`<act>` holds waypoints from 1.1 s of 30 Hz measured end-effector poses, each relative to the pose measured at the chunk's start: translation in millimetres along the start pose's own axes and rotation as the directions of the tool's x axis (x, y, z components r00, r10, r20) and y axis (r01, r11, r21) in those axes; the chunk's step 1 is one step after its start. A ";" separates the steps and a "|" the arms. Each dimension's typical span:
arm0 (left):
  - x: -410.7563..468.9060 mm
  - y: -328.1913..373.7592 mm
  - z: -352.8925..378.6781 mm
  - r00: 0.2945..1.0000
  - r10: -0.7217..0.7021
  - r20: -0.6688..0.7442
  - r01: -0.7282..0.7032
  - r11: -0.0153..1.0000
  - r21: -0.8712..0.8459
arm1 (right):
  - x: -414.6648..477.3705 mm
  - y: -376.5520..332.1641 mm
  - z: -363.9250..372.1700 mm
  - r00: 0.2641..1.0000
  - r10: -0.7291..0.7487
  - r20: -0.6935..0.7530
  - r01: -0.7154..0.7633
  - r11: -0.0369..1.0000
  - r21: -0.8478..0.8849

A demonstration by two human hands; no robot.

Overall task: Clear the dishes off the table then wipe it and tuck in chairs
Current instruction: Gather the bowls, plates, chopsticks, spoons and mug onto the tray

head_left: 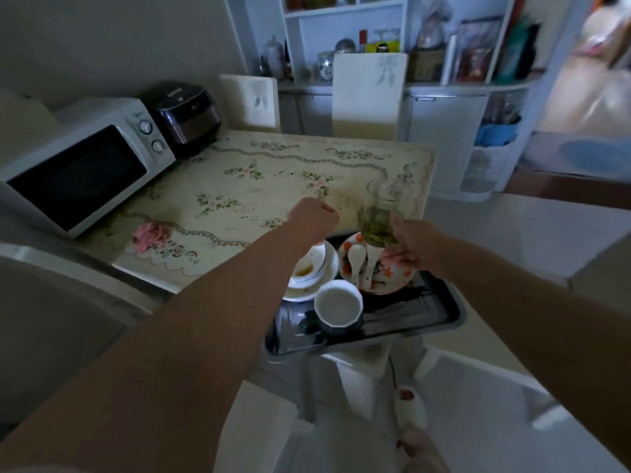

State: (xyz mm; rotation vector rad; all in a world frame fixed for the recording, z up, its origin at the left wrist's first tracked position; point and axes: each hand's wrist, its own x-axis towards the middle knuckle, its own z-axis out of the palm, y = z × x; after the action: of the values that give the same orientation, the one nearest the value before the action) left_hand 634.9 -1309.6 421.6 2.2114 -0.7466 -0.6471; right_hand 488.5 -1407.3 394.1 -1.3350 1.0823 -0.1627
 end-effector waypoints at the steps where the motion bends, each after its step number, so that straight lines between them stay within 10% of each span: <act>1: -8.5 -3.3 1.7 0.999 0.003 0.033 -0.005 0.998 0.066 | -12.6 8.3 -1.3 1.000 0.002 -0.011 -0.002 1.000 -0.002; 12: -71.1 -57.6 55.6 0.951 -0.118 0.287 -0.124 0.703 0.701 | -64.9 76.0 -32.2 0.996 0.082 0.030 -0.072 0.964 -0.256; 33: -59.7 -97.6 48.3 0.980 -0.061 0.192 -0.092 0.714 0.694 | -19.3 107.2 18.6 0.963 0.215 0.163 -0.151 0.931 -0.333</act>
State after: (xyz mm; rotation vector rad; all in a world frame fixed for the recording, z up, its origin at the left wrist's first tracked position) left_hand 593.1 -1234.6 331.9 2.8498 -1.2869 -0.6522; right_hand 441.1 -1349.7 312.5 -1.4904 1.0878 0.2911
